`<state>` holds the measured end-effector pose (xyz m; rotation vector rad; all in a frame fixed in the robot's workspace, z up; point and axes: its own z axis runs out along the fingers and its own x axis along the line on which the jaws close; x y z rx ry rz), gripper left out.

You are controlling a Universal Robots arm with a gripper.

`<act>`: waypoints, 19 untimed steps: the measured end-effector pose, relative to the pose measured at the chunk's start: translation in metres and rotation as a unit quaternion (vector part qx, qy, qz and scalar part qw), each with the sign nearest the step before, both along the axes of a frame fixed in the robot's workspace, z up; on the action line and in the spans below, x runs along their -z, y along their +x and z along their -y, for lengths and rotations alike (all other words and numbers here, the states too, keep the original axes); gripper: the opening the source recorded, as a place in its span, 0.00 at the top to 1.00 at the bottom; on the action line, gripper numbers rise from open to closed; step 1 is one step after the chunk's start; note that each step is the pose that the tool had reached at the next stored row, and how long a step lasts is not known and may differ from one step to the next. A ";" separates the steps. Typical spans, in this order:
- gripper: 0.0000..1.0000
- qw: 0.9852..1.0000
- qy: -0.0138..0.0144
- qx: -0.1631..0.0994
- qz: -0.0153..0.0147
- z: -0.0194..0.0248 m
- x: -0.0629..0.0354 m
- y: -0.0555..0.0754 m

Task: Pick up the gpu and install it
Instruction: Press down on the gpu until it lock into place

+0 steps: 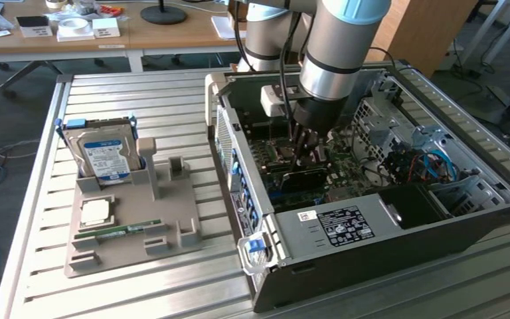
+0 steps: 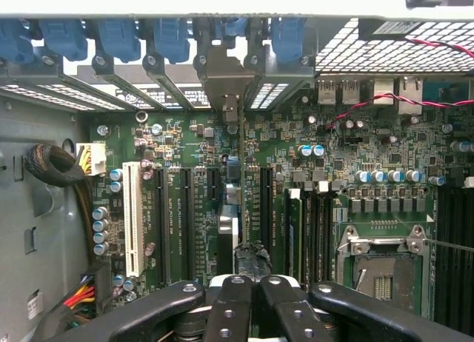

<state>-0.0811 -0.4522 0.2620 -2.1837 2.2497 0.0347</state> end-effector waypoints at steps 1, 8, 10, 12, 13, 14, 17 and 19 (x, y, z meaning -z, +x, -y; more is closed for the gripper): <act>0.89 1.000 0.000 0.000 0.000 0.0000 0.0000 0.000; 0.89 1.000 0.000 0.000 0.000 0.0000 0.0007 0.000; 0.89 1.000 0.000 0.000 0.000 0.0000 0.0010 0.000; 0.89 1.000 0.000 0.000 0.000 0.0000 0.0011 0.000; 0.89 1.000 0.000 0.000 0.000 0.0000 0.0012 0.000; 0.89 1.000 0.000 0.000 0.000 0.0000 0.0012 0.000; 0.89 1.000 0.000 0.000 0.000 0.0000 0.0014 0.000; 0.89 1.000 0.000 0.000 0.000 0.0000 0.0014 0.000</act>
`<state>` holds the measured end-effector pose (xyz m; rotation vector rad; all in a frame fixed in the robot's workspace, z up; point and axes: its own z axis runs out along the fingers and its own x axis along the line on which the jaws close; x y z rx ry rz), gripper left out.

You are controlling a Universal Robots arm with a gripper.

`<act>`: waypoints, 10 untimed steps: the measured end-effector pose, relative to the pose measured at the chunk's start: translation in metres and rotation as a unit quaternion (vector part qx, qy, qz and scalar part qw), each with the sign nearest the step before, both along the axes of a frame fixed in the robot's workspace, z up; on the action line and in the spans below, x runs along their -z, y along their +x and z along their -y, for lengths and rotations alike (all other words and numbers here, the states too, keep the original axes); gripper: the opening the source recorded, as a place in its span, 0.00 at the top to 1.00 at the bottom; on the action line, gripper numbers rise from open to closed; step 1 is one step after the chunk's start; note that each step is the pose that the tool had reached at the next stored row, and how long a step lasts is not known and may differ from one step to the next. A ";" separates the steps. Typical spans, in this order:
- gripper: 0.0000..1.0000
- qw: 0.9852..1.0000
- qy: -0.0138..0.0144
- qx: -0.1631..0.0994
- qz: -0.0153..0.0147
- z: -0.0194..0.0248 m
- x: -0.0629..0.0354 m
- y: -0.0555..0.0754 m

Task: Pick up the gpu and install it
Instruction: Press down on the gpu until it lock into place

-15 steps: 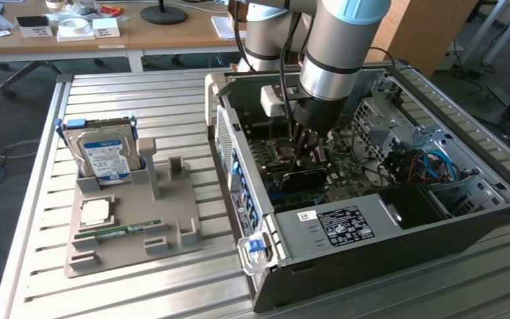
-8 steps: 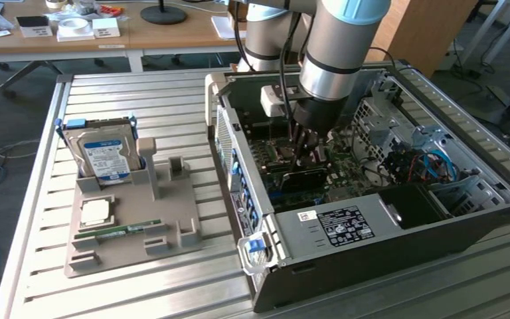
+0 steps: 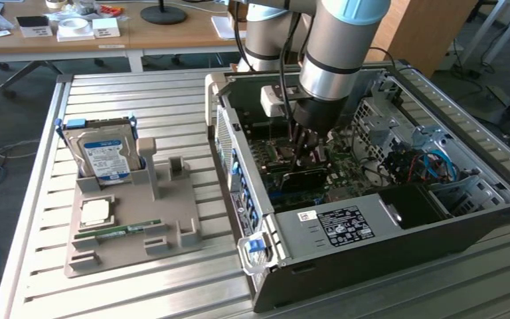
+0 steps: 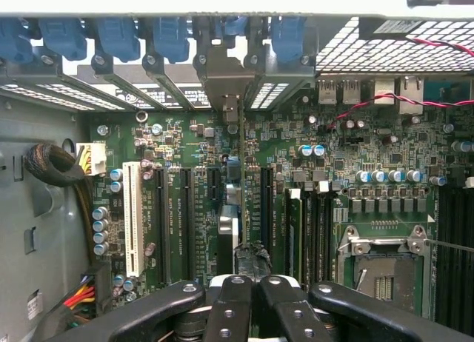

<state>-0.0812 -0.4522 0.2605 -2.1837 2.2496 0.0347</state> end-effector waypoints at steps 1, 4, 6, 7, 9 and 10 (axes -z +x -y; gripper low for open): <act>0.89 1.000 0.000 0.000 0.000 0.0000 0.0000 0.000; 0.89 1.000 0.000 0.000 0.000 0.0000 0.0001 0.000; 0.89 1.000 0.000 0.000 0.000 0.0000 0.0001 0.000; 0.89 1.000 0.000 0.000 0.000 0.0000 0.0001 0.000; 0.89 1.000 0.000 0.000 0.000 0.0000 0.0002 0.000; 0.89 1.000 0.000 0.000 0.000 0.0000 0.0000 0.000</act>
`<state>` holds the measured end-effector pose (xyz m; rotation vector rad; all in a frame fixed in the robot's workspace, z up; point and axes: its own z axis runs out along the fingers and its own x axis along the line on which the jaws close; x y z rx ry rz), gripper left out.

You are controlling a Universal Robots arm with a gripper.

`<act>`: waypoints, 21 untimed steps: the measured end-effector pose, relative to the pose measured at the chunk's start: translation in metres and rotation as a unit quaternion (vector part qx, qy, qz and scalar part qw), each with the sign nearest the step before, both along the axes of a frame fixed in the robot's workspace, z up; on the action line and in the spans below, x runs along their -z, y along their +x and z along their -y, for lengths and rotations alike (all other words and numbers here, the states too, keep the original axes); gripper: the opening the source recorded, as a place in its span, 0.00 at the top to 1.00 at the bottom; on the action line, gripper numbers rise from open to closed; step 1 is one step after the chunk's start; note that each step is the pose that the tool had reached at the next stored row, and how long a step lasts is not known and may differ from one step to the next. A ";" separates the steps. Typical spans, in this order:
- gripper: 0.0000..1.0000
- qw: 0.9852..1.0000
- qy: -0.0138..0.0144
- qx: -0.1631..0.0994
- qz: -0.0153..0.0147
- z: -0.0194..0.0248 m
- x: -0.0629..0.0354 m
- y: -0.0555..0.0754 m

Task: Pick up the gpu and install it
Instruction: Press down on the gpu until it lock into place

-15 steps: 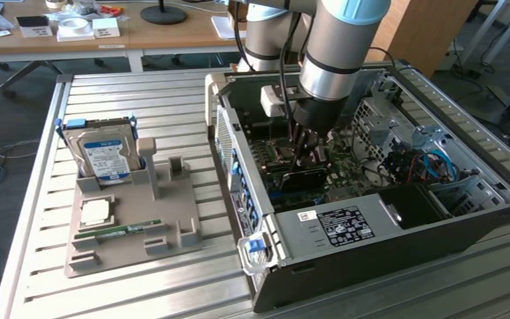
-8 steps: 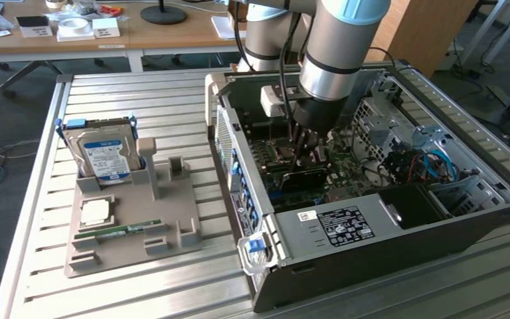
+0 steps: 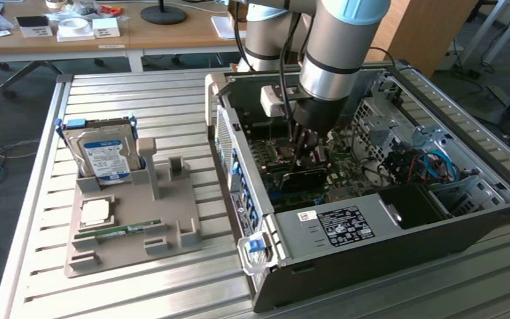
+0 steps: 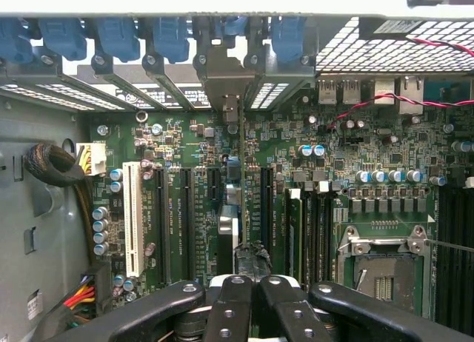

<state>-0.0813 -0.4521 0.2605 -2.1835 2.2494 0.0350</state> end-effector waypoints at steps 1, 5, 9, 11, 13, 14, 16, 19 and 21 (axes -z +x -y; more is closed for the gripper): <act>0.89 1.000 0.000 0.000 0.000 -0.0001 -0.0005 0.000; 0.89 1.000 0.000 0.000 0.000 0.0000 -0.0068 0.000; 0.89 1.000 0.000 0.000 0.000 0.0000 -0.0151 0.000; 0.89 1.000 0.000 0.000 0.000 0.0000 -0.0201 0.000; 0.89 1.000 0.000 0.000 0.000 0.0000 -0.0256 0.000; 0.89 1.000 0.000 0.000 0.000 0.0000 -0.0283 0.000; 0.89 1.000 0.000 0.000 0.000 0.0000 -0.0334 0.000; 0.89 1.000 -0.001 0.000 0.000 0.0000 -0.0411 0.000; 0.89 1.000 -0.001 0.000 0.000 0.0000 -0.0465 0.000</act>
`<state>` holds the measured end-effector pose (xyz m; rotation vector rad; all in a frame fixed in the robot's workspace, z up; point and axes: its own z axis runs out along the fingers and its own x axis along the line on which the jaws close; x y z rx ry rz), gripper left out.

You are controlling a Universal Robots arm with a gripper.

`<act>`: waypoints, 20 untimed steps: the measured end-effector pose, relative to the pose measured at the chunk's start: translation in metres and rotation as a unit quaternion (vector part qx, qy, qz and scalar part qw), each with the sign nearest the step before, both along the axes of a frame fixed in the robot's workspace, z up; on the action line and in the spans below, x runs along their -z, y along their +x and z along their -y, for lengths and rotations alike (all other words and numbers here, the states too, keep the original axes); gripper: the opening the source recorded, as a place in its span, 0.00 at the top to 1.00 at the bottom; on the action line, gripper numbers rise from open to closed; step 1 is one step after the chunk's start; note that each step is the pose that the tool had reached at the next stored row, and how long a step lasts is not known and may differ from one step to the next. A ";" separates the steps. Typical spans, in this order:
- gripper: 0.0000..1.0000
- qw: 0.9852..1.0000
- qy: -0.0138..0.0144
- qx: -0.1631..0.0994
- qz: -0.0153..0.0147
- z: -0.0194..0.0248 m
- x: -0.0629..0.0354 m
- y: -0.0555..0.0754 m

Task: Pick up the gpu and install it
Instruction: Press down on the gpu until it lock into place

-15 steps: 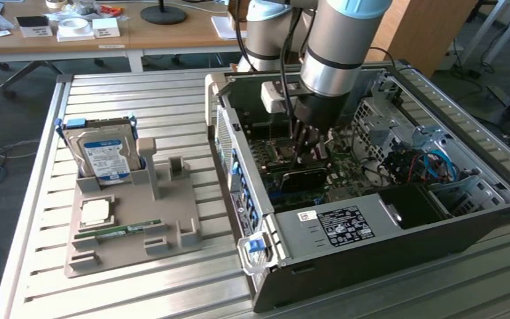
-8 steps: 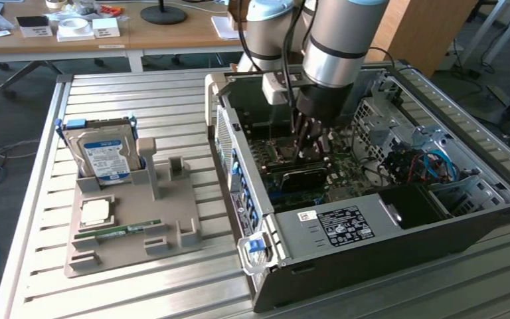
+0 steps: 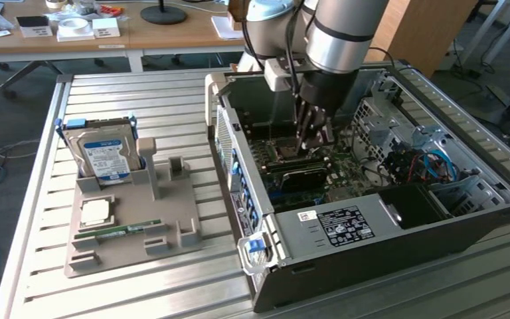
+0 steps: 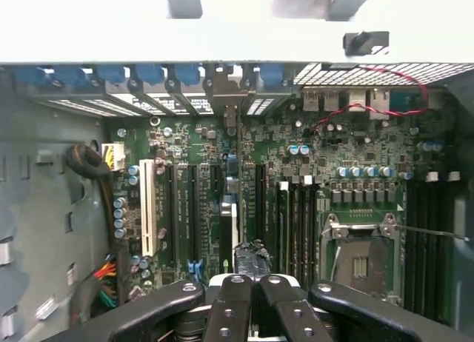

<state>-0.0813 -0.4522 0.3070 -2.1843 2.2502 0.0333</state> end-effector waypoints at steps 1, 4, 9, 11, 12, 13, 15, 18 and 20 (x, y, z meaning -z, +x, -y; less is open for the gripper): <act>0.89 1.000 0.000 0.000 0.000 0.0000 -0.0024 0.000; 0.89 1.000 0.000 0.000 0.000 0.0000 -0.0086 0.000; 0.89 1.000 -0.001 0.000 0.000 0.0000 -0.0170 0.000; 0.89 1.000 -0.001 0.000 0.000 0.0000 -0.0199 0.000; 0.89 1.000 -0.001 0.000 0.000 0.0000 -0.0206 0.000; 0.89 1.000 -0.001 0.000 0.000 0.0000 -0.0210 0.000; 0.89 1.000 0.000 0.000 0.000 0.0000 -0.0211 0.000; 0.89 1.000 -0.001 0.000 0.000 0.0000 -0.0213 0.000; 0.89 1.000 -0.001 0.000 0.000 0.0000 -0.0213 0.000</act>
